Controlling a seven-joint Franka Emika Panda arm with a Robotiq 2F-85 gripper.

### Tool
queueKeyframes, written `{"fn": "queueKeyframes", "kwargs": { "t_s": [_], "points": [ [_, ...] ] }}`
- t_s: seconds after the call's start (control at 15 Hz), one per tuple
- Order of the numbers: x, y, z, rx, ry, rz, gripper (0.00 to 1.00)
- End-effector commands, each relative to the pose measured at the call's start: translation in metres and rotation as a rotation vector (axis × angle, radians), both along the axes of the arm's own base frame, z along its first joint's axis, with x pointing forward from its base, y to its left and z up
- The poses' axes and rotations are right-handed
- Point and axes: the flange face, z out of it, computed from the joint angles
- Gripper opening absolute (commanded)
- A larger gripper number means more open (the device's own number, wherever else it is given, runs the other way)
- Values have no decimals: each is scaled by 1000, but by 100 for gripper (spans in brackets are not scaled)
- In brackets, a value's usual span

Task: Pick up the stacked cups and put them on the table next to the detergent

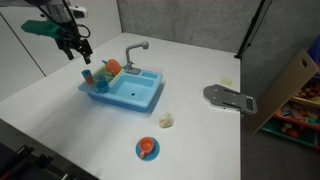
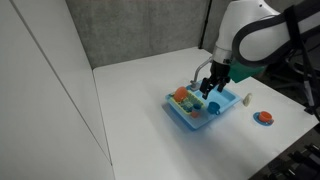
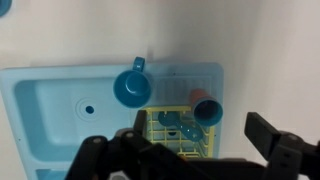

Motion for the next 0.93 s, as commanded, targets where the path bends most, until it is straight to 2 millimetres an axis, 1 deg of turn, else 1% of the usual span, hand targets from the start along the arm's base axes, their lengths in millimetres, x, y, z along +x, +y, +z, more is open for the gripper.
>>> {"fn": "queueKeyframes", "kwargs": {
  "t_s": [0.0,0.27,0.53,0.87],
  "points": [
    [12,2,-18,-14,-28,14,100],
    [18,2,-38,-16,-14,9,100],
    [29,0,-50,-23,-7,0,100],
    [37,-2,-60,-31,-1,-9,100]
  ]
}}
